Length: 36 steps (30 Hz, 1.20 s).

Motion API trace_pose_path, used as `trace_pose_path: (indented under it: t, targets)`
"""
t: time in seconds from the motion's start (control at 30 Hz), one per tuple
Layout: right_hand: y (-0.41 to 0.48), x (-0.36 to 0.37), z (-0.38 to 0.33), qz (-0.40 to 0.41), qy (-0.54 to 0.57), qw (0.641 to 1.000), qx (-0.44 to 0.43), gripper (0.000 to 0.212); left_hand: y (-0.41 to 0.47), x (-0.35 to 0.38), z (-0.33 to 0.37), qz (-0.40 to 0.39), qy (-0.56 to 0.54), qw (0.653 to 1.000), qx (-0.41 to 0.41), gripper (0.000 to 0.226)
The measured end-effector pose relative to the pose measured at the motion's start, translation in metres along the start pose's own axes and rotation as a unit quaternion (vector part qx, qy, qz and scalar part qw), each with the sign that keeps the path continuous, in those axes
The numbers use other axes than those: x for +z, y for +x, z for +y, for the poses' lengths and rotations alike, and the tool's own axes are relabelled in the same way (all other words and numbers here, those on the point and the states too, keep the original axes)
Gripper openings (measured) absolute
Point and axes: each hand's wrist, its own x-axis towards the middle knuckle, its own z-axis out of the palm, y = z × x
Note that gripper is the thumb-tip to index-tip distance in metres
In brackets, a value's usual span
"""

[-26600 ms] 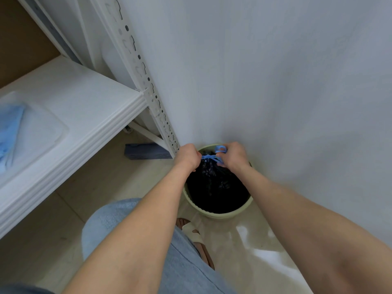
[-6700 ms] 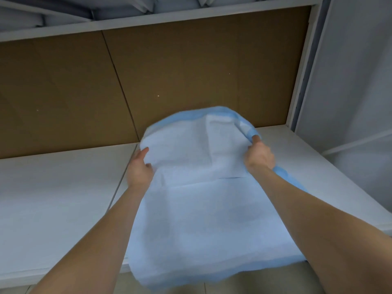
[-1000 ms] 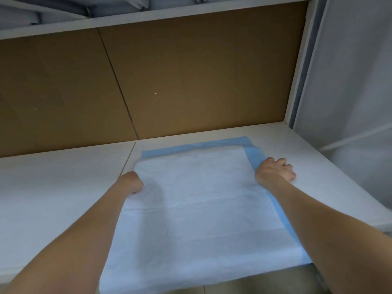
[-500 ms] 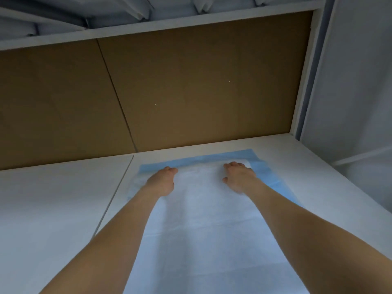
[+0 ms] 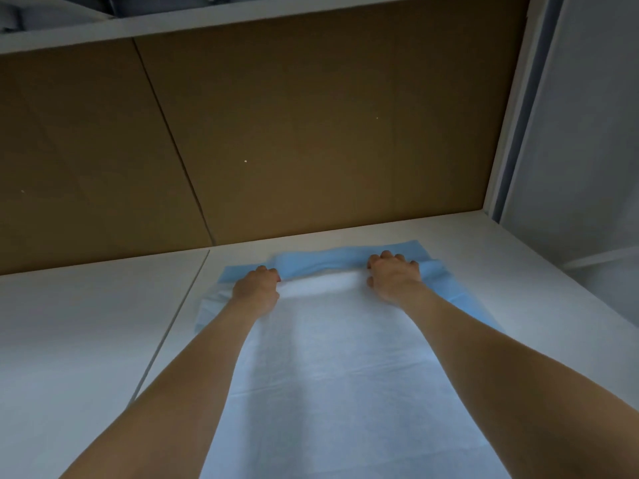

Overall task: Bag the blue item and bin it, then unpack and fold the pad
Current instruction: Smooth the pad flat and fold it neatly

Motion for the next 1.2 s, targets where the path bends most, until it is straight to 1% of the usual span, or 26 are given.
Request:
trace_pose_path:
  t: [0.13, 0.3, 0.37, 0.43, 0.53, 0.57, 0.67, 0.73, 0.8, 0.83, 0.9, 0.93, 0.97, 1.0, 1.07, 1.1, 1.2]
  targets:
    - [0.002, -0.005, 0.004, 0.009, -0.007, 1.0, -0.014, 0.037, -0.001, -0.004, 0.001, 0.0, 0.002, 1.0, 0.013, 0.032]
    - [-0.003, -0.034, 0.012, 0.009, -0.011, 0.999, -0.041, 0.042, -0.008, -0.035, 0.002, 0.001, 0.02, 0.999, 0.029, 0.034]
    - [-0.011, -0.051, 0.015, 0.02, -0.001, 0.999, -0.047, 0.043, -0.013, -0.054, 0.0, 0.002, -0.002, 0.999, 0.036, 0.034]
    - [-0.022, -0.067, 0.016, 0.04, 0.015, 0.998, -0.043, 0.043, -0.021, -0.072, -0.003, 0.006, -0.048, 0.998, 0.038, 0.034]
    - [-0.036, -0.085, 0.016, 0.055, 0.044, 0.997, -0.028, 0.036, -0.037, -0.097, -0.011, -0.005, -0.092, 0.996, 0.004, 0.032]
    - [-0.039, -0.09, 0.016, 0.057, 0.052, 0.997, -0.022, 0.035, -0.043, -0.104, -0.016, -0.012, -0.103, 0.995, -0.014, 0.035]
    - [-0.05, -0.101, 0.016, 0.068, 0.063, 0.996, -0.013, 0.036, -0.059, -0.121, -0.035, -0.009, -0.12, 0.99, -0.072, 0.058]
    - [-0.054, -0.107, 0.016, 0.074, 0.072, 0.995, -0.013, 0.035, -0.067, -0.125, -0.048, -0.003, -0.166, 0.98, -0.105, 0.069]
    - [-0.057, -0.109, 0.018, 0.079, 0.087, 0.993, -0.01, 0.033, -0.073, -0.124, -0.061, 0.029, -0.256, 0.956, -0.14, 0.075]
    - [-0.058, -0.11, 0.019, 0.081, 0.093, 0.992, -0.008, 0.032, -0.074, -0.122, -0.066, 0.043, -0.325, 0.932, -0.156, 0.07]
    - [-0.06, -0.11, 0.022, 0.082, 0.102, 0.991, -0.005, 0.031, -0.082, -0.118, -0.068, 0.048, -0.467, 0.865, -0.177, 0.037]
    - [-0.06, -0.11, 0.023, 0.081, 0.108, 0.991, -0.003, 0.032, -0.087, -0.117, -0.067, 0.033, -0.522, 0.831, -0.186, 0.027]
    - [-0.061, -0.11, 0.023, 0.081, 0.113, 0.99, -0.002, 0.032, -0.09, -0.114, -0.067, 0.017, -0.564, 0.803, -0.19, 0.025]
    - [-0.061, -0.11, 0.022, 0.084, 0.115, 0.99, -0.002, 0.032, -0.092, -0.11, -0.068, -0.005, -0.589, 0.785, -0.19, 0.029]
    - [-0.061, -0.109, 0.021, 0.093, 0.112, 0.989, -0.005, 0.031, -0.092, -0.103, -0.069, -0.024, -0.617, 0.766, -0.177, 0.041]
    - [-0.061, -0.109, 0.021, 0.096, 0.109, 0.989, -0.008, 0.031, -0.092, -0.099, -0.067, -0.017, -0.627, 0.758, -0.175, 0.043]
    - [-0.06, -0.107, 0.025, 0.092, 0.096, 0.991, -0.015, 0.033, -0.091, -0.096, -0.061, 0.038, -0.63, 0.754, -0.182, 0.025]
